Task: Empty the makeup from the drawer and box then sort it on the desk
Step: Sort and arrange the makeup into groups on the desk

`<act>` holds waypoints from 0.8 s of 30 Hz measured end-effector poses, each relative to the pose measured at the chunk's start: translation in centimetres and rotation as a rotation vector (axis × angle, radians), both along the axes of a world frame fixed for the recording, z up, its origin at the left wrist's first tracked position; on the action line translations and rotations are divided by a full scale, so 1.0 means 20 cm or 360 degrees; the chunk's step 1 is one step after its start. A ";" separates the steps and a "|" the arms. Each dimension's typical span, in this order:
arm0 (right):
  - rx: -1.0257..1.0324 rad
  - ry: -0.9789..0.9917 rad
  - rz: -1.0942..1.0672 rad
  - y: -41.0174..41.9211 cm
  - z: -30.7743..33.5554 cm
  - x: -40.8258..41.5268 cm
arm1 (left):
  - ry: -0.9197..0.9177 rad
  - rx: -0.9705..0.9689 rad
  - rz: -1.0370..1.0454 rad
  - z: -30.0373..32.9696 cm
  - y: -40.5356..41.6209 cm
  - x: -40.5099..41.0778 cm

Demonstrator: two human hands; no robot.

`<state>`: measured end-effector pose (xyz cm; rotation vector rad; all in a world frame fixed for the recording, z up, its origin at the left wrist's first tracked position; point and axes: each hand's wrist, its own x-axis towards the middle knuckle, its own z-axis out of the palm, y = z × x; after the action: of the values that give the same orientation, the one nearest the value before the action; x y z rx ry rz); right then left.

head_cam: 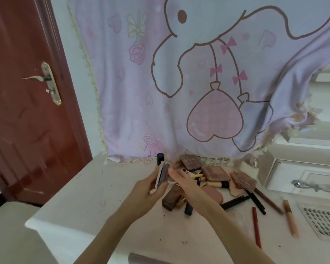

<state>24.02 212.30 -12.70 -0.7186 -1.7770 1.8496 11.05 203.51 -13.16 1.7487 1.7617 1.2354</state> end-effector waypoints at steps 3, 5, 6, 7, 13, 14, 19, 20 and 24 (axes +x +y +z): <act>-0.0051 0.0049 -0.0004 0.01 0.02 -0.02 | -0.0067 -0.0036 -0.0091 0.03 0.00 -0.01; -0.0218 0.0156 -0.0041 0.02 0.01 -0.02 | -0.0020 -0.0076 -0.0110 0.04 0.01 -0.03; -0.0286 0.0208 -0.0055 0.02 0.00 -0.02 | 0.0036 -0.0094 -0.0118 0.05 0.01 -0.04; -0.0345 0.0251 -0.0053 0.02 0.00 -0.02 | 0.0114 -0.0098 -0.0120 0.07 0.01 -0.05; -0.0734 0.0454 0.0048 0.00 0.02 -0.10 | 0.0256 -0.0025 -0.0153 0.17 0.03 -0.14; -0.0756 0.0469 0.0045 -0.01 0.03 -0.11 | 0.0245 -0.0021 -0.0159 0.18 0.03 -0.15; -0.0896 0.0620 0.0149 -0.04 0.04 -0.17 | 0.0171 0.0020 -0.0144 0.24 0.01 -0.22; -0.0898 0.0631 0.0170 -0.04 0.04 -0.18 | 0.0172 0.0013 -0.0156 0.24 0.01 -0.23; -0.0929 0.0575 0.0147 -0.05 0.01 -0.22 | 0.0243 -0.0033 -0.0227 0.28 -0.01 -0.26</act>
<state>19.68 211.38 -12.42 -0.4548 -1.0629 2.4104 5.75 203.40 -7.50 1.9649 1.6900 1.0464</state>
